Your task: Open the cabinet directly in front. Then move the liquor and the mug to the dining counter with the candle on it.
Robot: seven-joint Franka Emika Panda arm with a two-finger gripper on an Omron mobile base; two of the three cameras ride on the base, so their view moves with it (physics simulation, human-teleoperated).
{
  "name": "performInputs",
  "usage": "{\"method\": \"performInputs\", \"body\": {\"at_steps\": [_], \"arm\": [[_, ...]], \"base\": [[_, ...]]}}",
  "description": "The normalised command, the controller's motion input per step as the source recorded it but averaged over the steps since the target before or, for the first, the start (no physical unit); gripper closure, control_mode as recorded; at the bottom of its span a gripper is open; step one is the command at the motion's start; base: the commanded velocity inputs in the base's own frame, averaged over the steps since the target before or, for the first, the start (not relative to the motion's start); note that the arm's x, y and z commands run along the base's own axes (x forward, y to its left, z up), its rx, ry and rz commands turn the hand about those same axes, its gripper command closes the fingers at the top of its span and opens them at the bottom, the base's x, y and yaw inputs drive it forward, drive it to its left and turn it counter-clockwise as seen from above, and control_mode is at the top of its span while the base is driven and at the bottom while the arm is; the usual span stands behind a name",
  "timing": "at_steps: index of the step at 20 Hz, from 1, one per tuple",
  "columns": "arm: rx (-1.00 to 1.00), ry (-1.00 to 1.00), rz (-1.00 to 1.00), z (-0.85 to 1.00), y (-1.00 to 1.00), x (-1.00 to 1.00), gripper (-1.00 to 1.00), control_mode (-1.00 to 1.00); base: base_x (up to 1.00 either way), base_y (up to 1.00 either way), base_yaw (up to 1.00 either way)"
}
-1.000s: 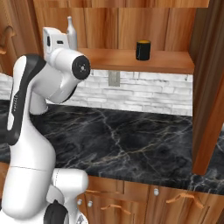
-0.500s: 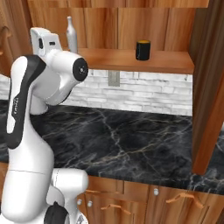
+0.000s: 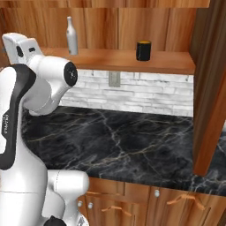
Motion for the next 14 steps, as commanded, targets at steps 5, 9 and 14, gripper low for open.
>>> {"method": "performInputs", "body": {"at_steps": [5,9,14], "arm": [[-0.12,0.00,0.21,-0.78,1.00,-0.39,-1.00,-1.00],[-0.14,0.00,0.18,-0.74,1.00,-0.36,-1.00,-1.00],[-0.13,0.00,0.19,-0.72,1.00,-0.38,-1.00,-1.00]], "base": [[0.00,0.00,0.00],[0.00,0.00,0.00],[0.00,0.00,0.00]]}}
